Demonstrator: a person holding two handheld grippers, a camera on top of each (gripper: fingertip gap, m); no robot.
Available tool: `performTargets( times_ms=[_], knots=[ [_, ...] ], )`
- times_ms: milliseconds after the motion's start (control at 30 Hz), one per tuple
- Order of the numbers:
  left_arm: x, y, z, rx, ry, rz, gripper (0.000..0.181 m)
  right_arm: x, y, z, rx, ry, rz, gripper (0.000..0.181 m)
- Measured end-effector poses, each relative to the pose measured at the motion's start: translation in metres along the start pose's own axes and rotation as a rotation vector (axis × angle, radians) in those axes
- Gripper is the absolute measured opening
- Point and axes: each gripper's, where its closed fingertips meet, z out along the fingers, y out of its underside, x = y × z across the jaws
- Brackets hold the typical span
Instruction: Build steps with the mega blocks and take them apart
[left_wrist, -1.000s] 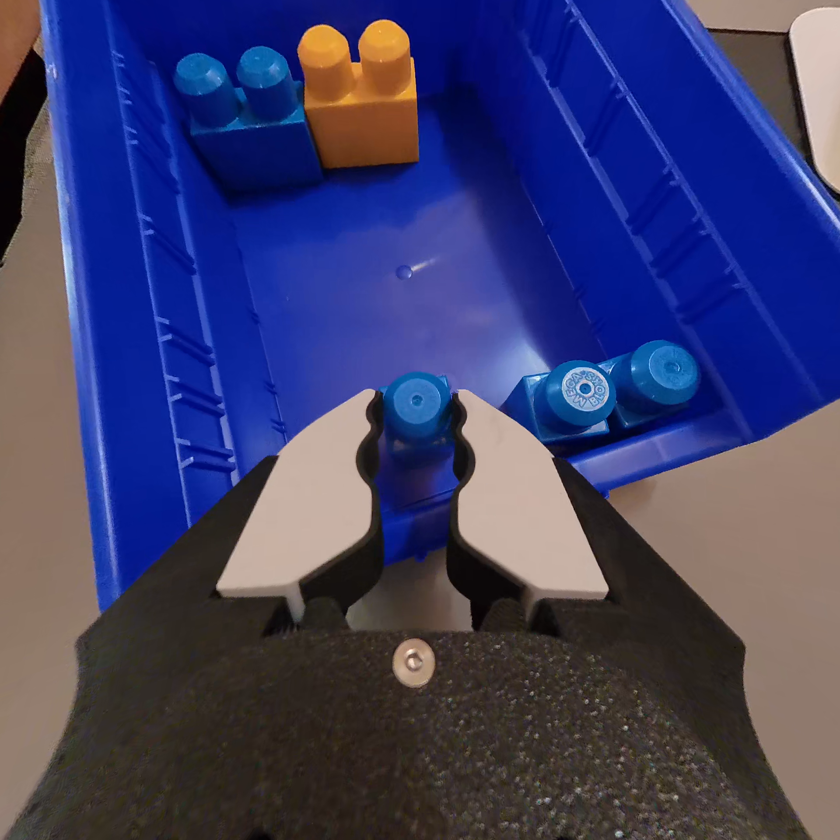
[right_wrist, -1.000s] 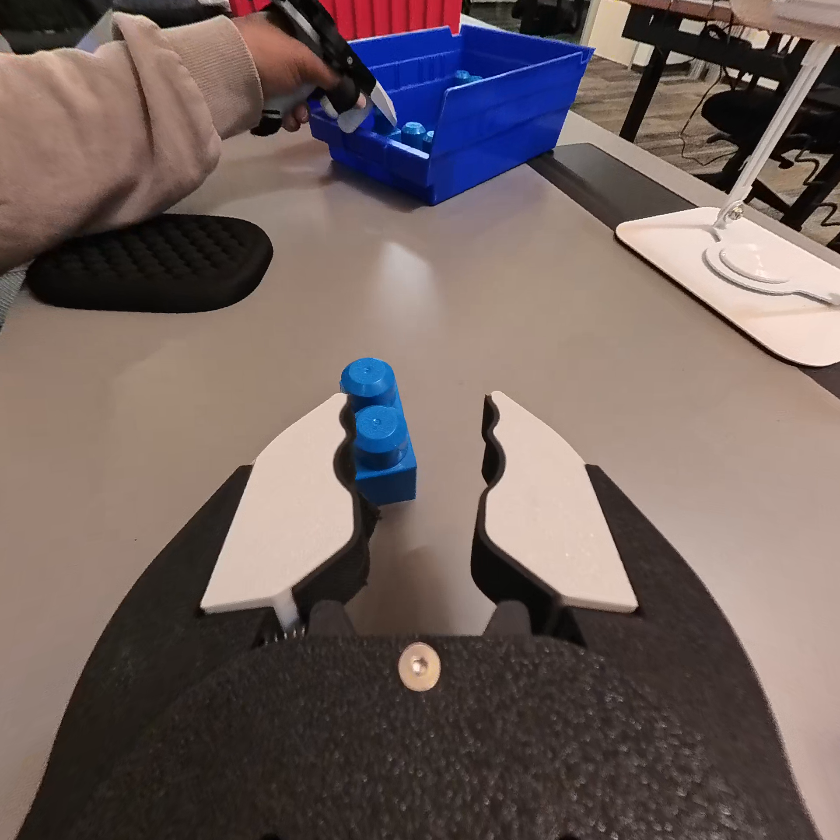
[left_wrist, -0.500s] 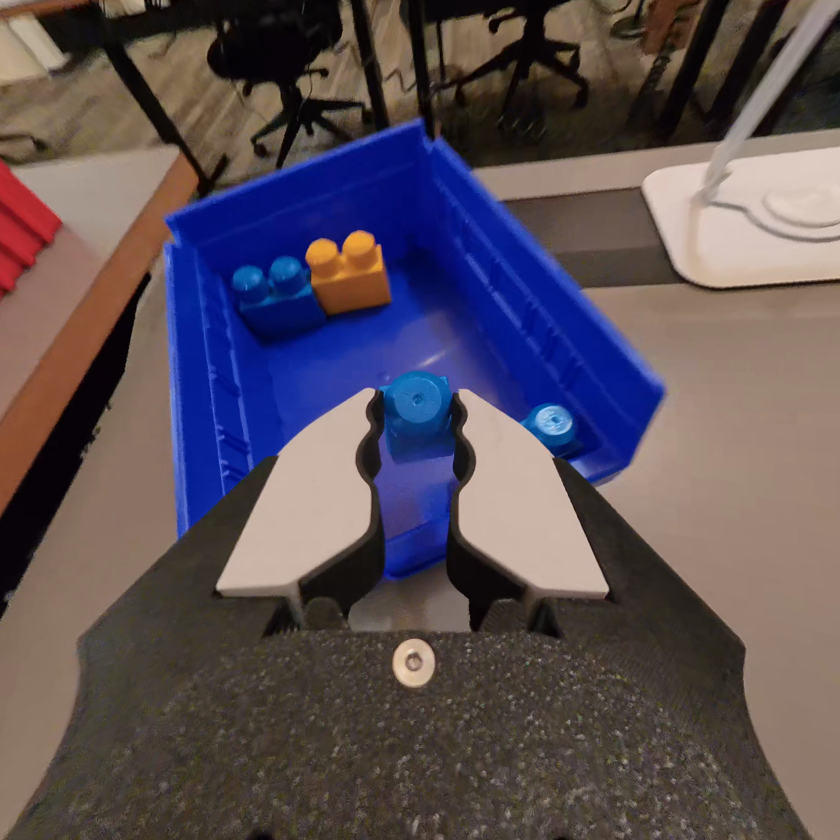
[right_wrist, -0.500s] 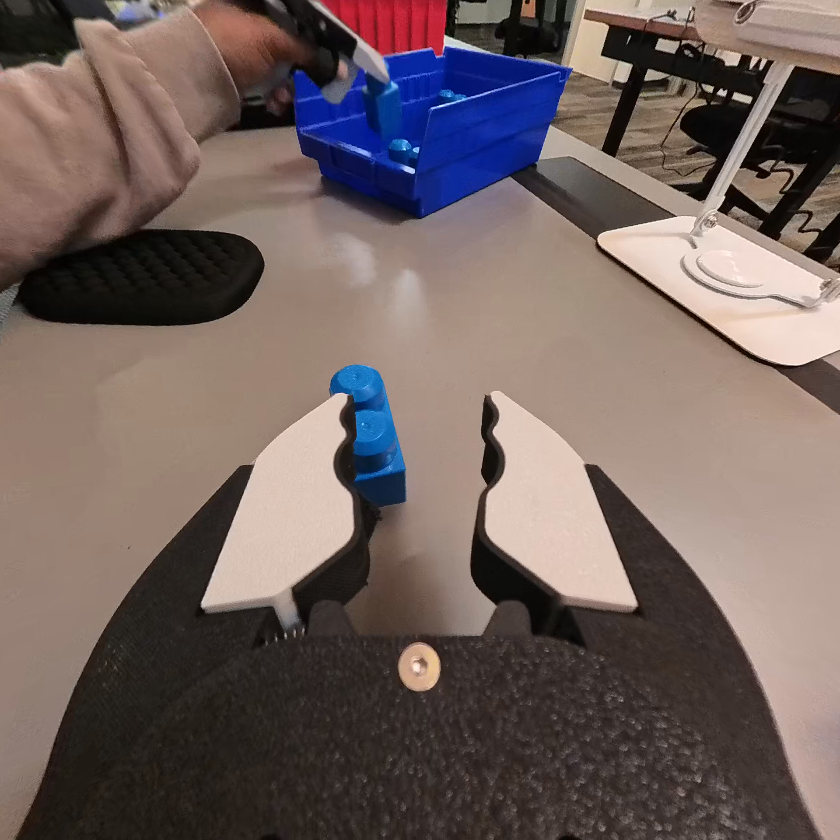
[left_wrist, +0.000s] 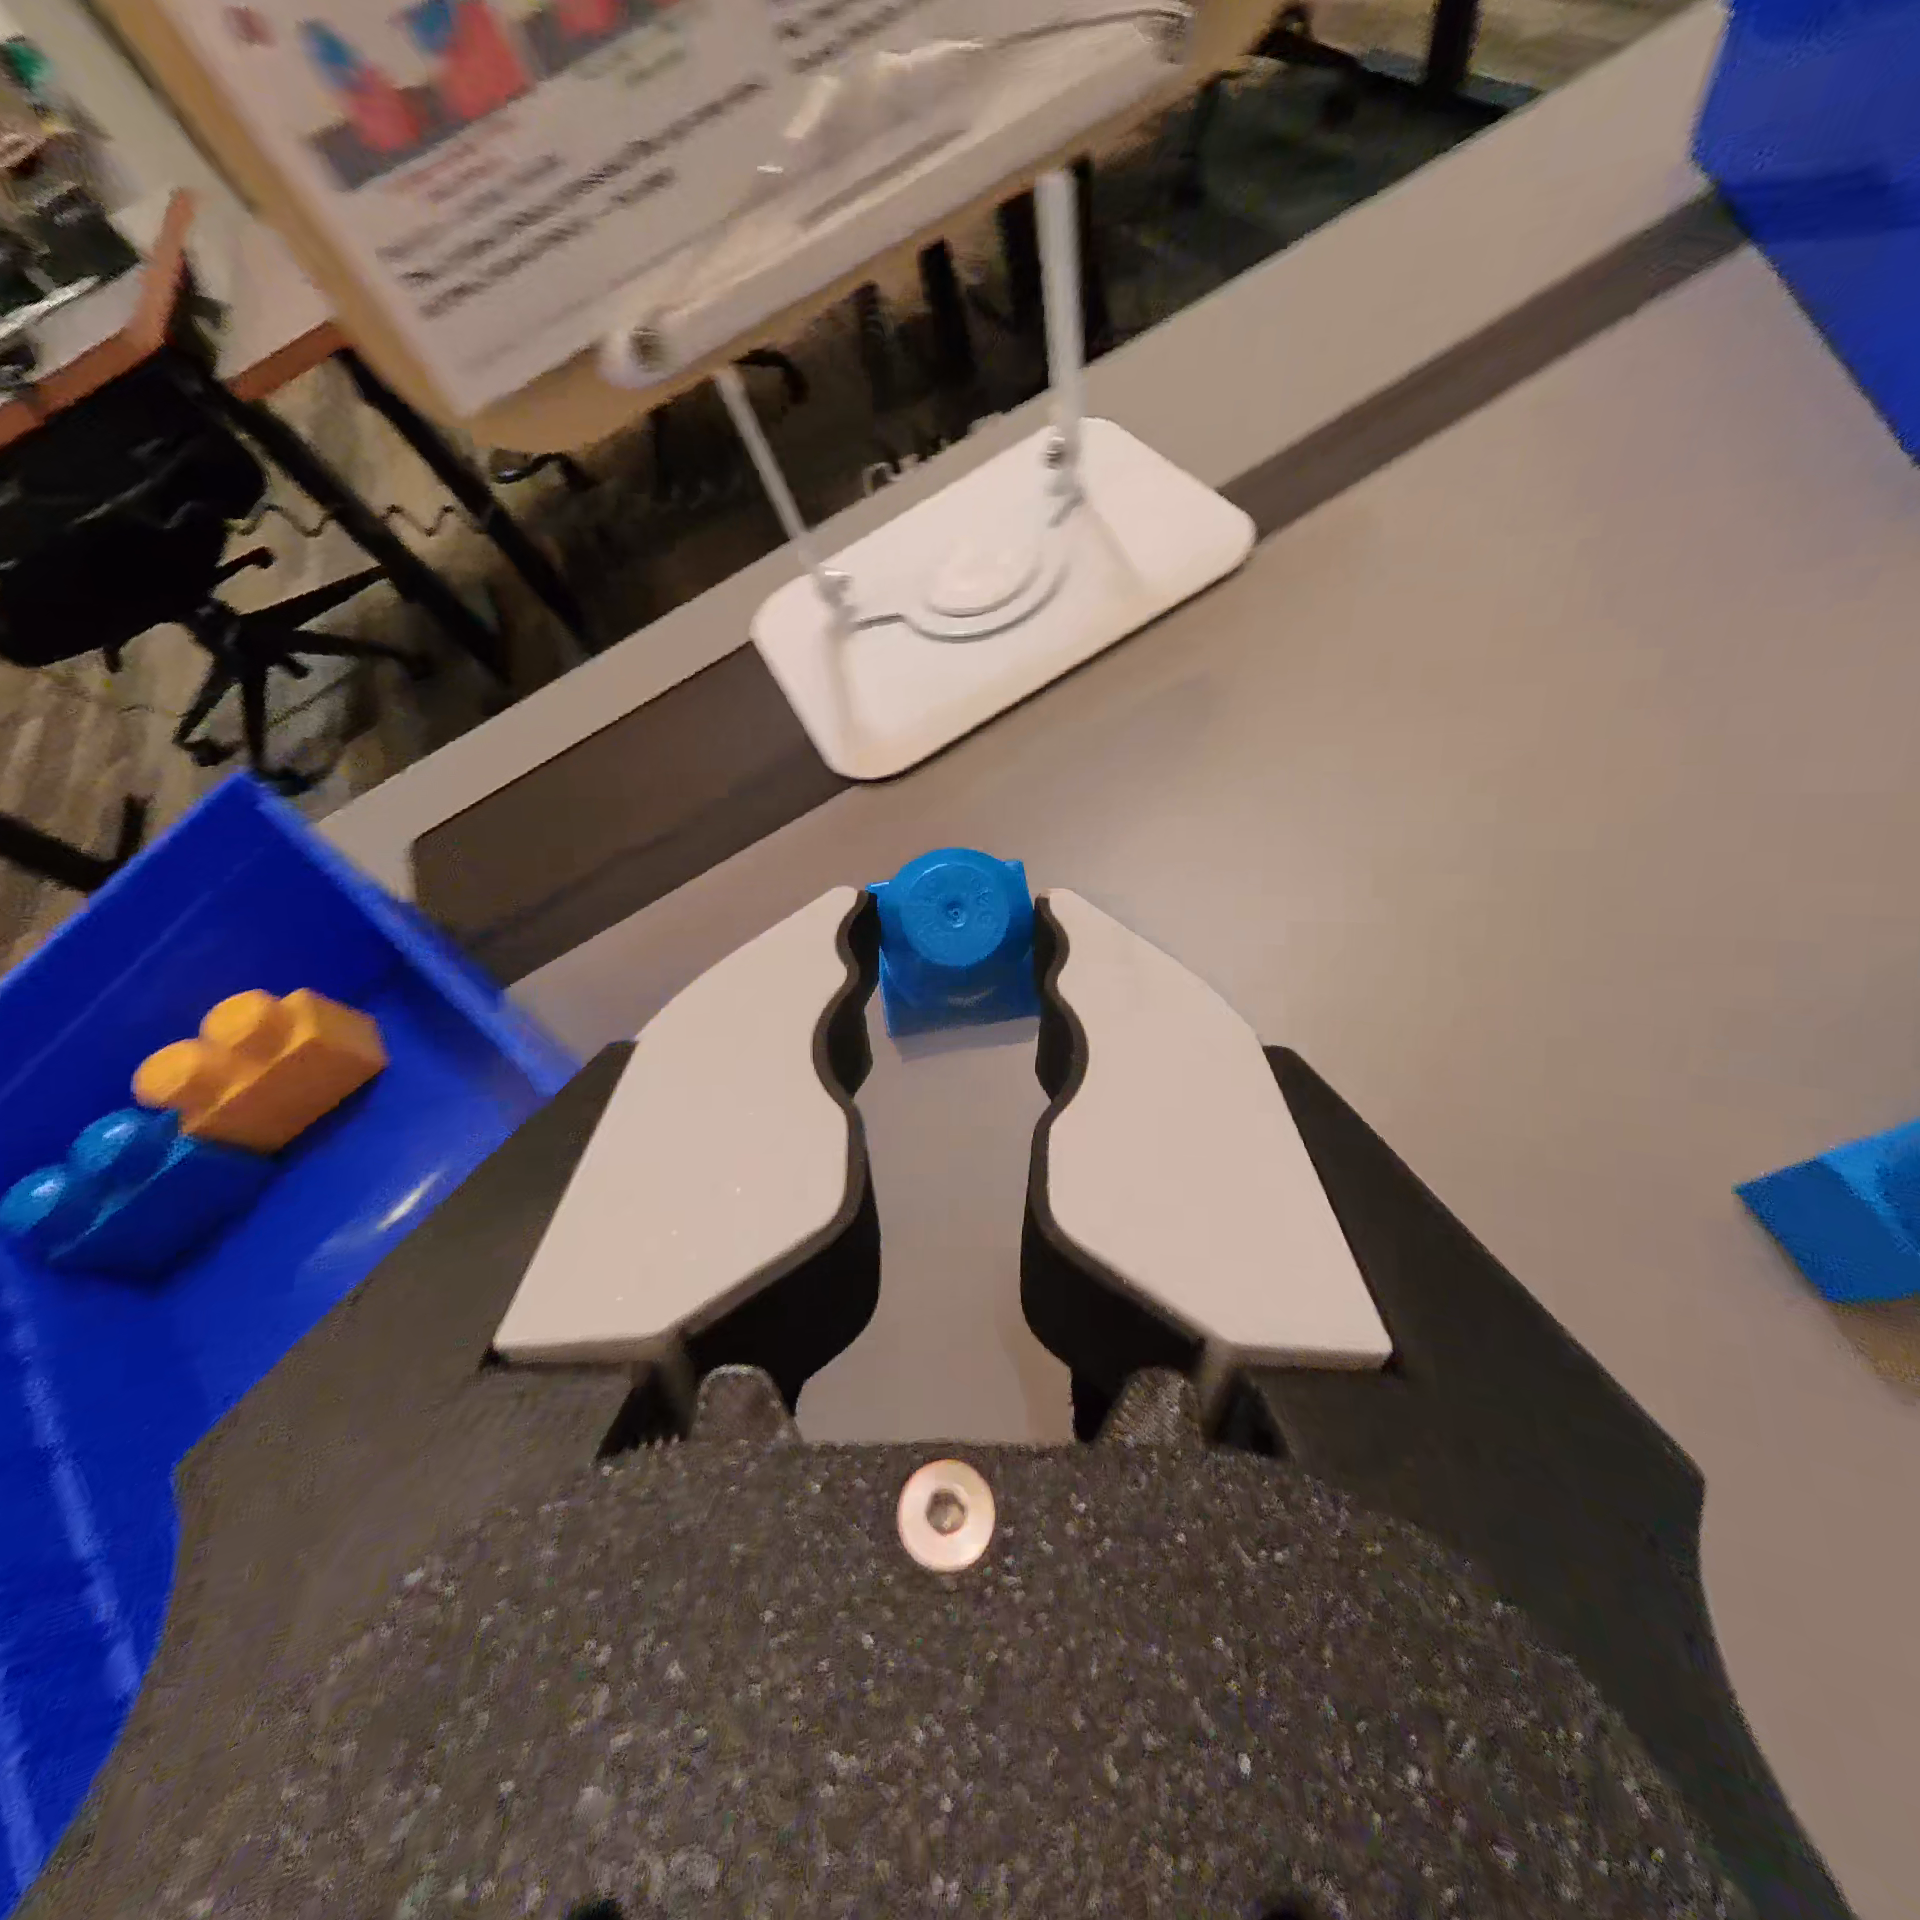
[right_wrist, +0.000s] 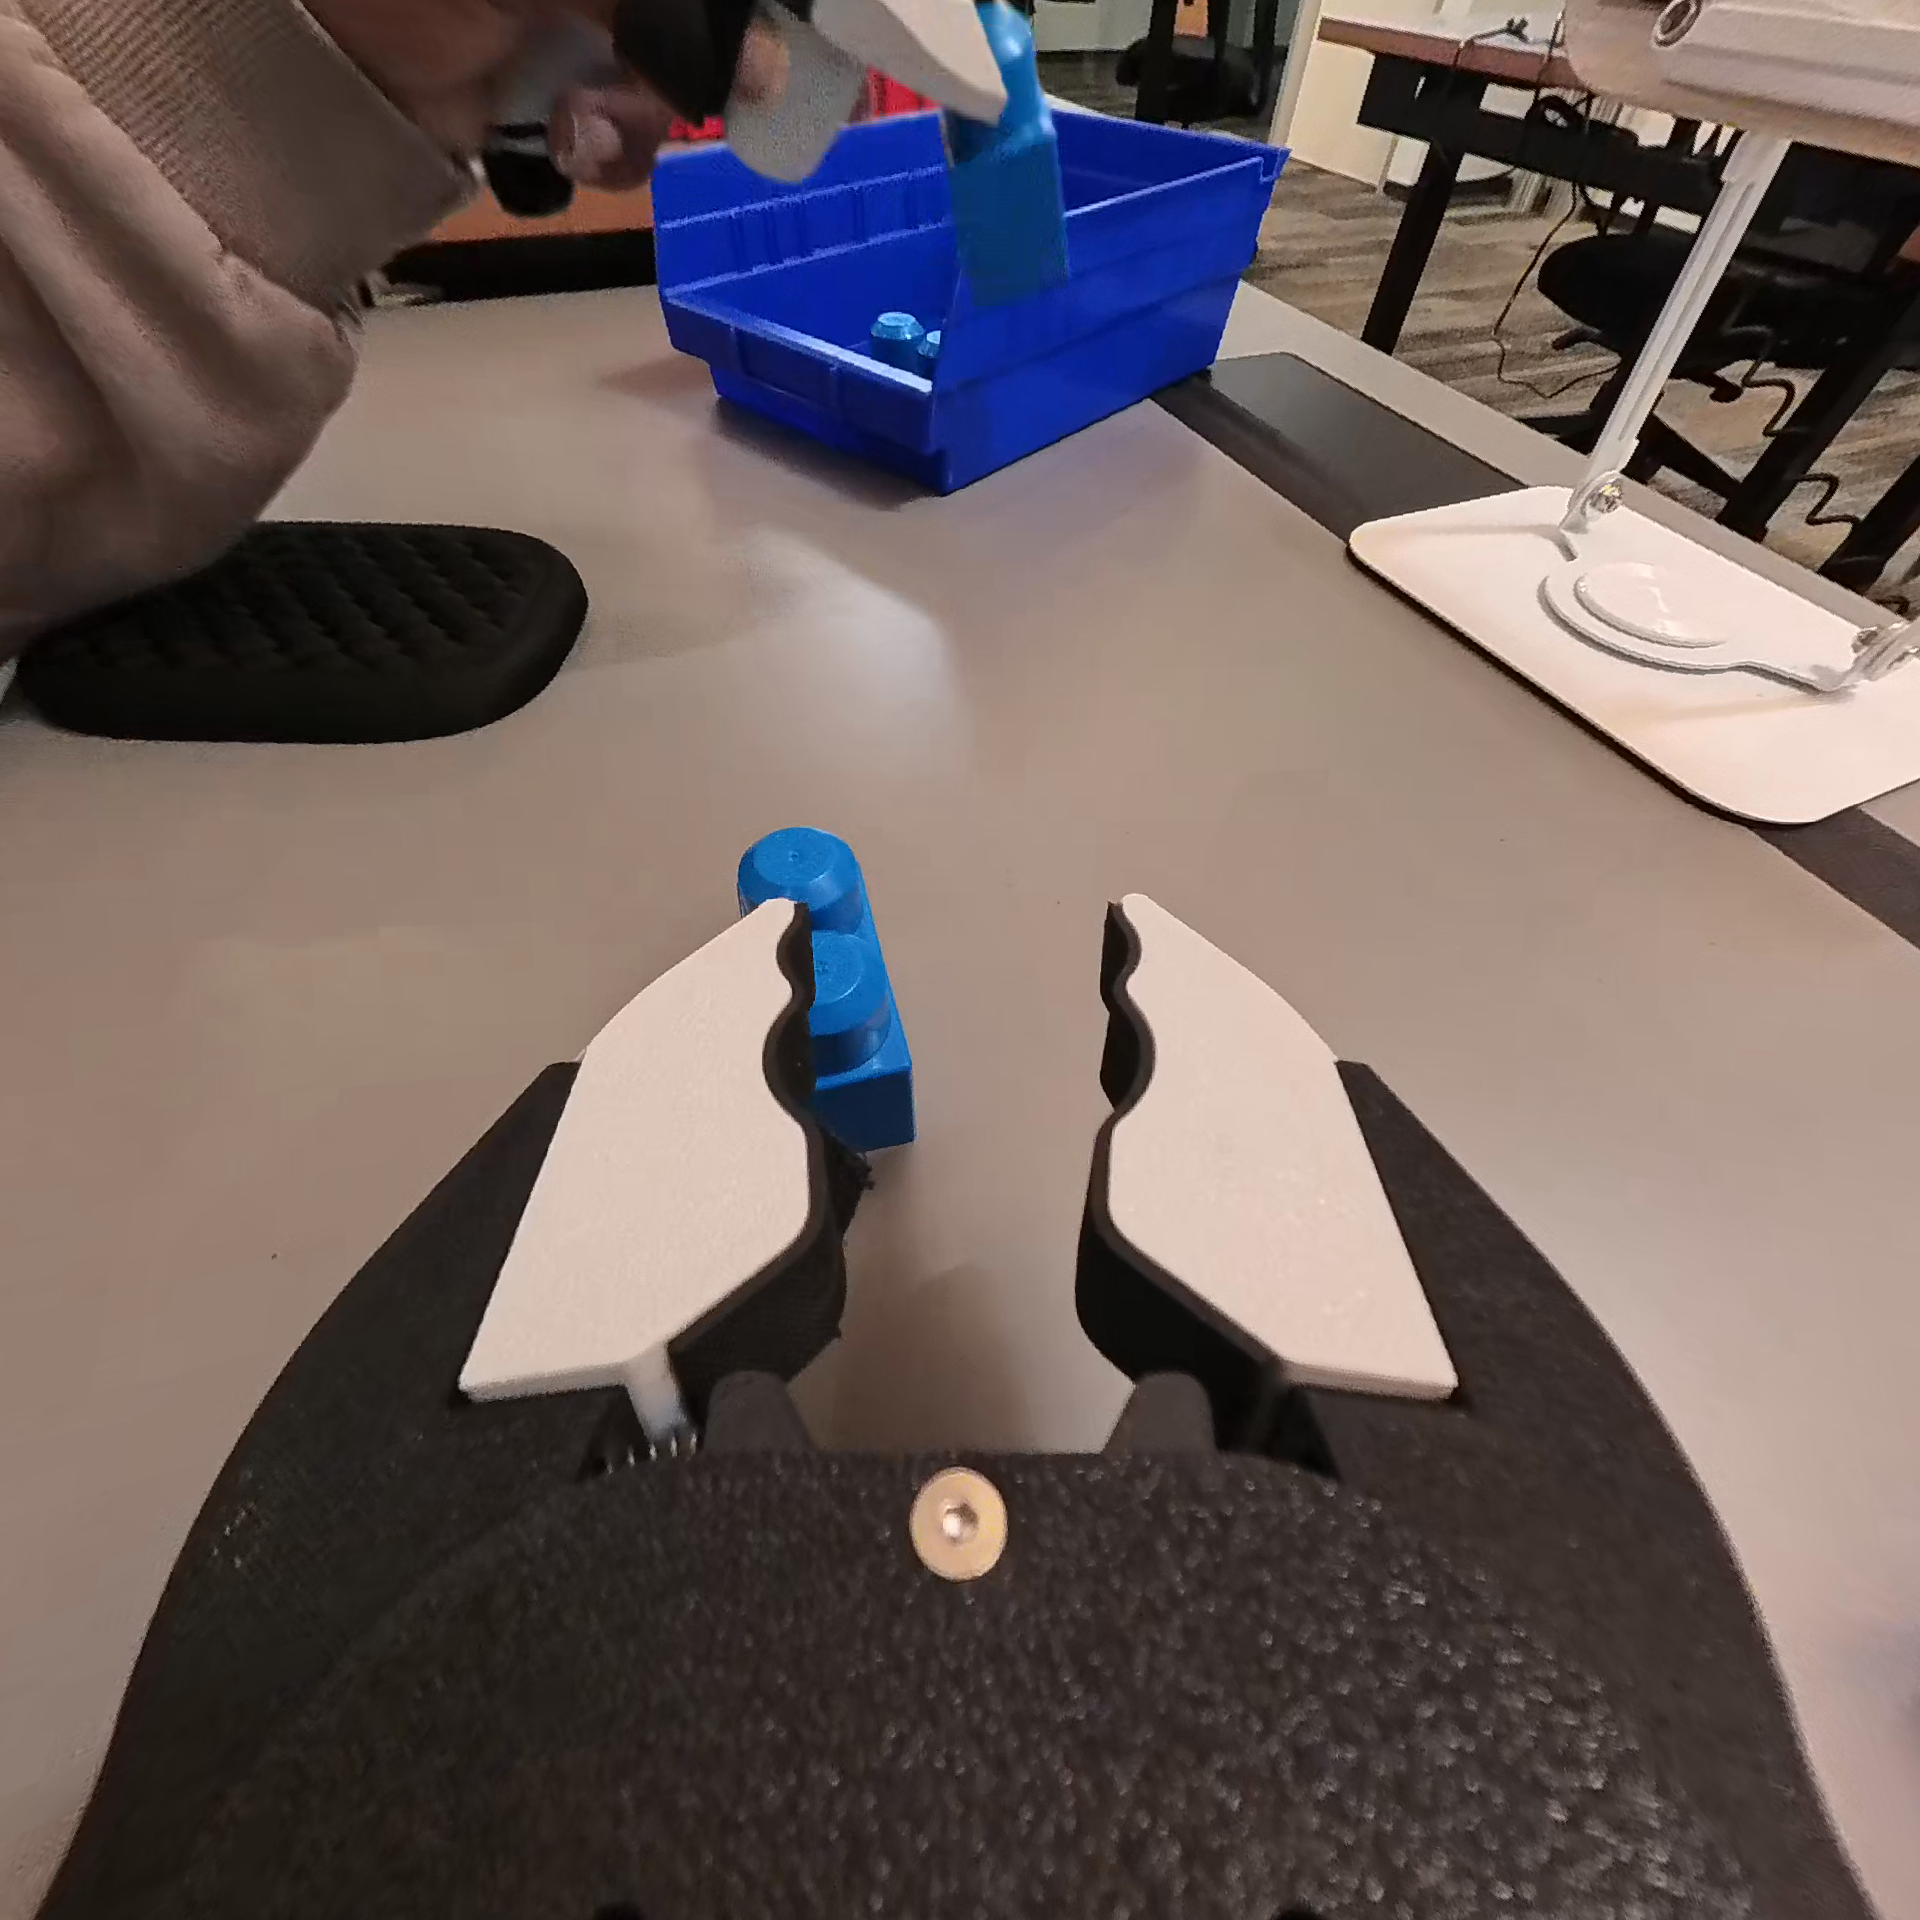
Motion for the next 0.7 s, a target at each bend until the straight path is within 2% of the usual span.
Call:
performTargets(
  times_ms=[300, 633, 700],
  knots=[
    [0.101, 0.014, 0.042, -0.071, 0.287, 0.017, 0.028, -0.003, 0.003, 0.001, -0.017, -0.014, -0.013, 0.053],
    [0.155, 0.044, 0.056, -0.152, 0.499, -0.081, 0.028, -0.009, 0.010, 0.005, -0.057, -0.038, -0.032, 0.053],
    [0.162, 0.048, 0.056, -0.153, 0.540, -0.098, 0.035, -0.012, 0.013, 0.007, -0.075, -0.047, -0.041, 0.053]
  ],
)
